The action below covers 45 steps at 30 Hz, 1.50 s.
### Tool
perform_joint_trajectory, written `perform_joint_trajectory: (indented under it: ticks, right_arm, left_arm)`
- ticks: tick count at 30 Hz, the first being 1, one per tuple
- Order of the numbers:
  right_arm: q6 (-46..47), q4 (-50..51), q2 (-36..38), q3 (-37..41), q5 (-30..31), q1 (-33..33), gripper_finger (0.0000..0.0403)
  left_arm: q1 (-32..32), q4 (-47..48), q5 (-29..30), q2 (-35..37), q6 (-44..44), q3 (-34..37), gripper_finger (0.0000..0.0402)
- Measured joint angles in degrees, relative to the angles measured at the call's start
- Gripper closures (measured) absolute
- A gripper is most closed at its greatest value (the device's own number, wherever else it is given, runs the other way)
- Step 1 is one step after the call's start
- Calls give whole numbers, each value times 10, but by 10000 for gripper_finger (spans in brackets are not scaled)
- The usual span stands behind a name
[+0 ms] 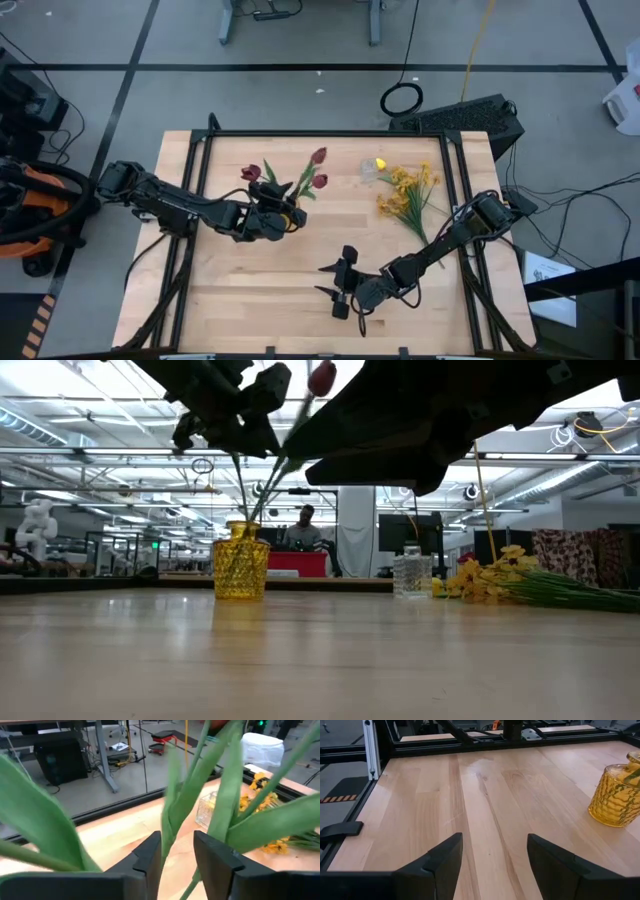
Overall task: Sort flowers into vase by color
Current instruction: Put the yellow flowers into the transparent vase
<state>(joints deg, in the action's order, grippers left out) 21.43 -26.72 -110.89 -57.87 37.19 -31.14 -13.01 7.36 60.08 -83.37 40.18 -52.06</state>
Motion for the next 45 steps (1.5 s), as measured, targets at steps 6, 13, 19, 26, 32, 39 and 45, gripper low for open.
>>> perform_joint_trajectory:
  ticks: [6,13,19,26,32,39,45]
  right_arm:
    - [0,3,0,0,0,-1,188]
    - [0,5,0,0,0,-1,188]
    - [2,5,0,0,0,-1,188]
    - [22,23,0,0,-1,-3,188]
    - [31,28,0,0,-14,-14,188]
    - [34,59,23,0,-15,-24,188]
    - [69,178,87,0,-15,-28,188]
  left_arm:
    - [-17,63,1,21,41,0,260]
    - [-46,131,-41,49,75,0,257]
    - [-72,134,-73,62,73,0,257]
    - [-106,177,-108,79,90,0,257]
    - [-139,213,-145,103,106,0,257]
    - [-195,261,-165,111,146,0,257]
    - [-252,323,-158,109,226,0,257]
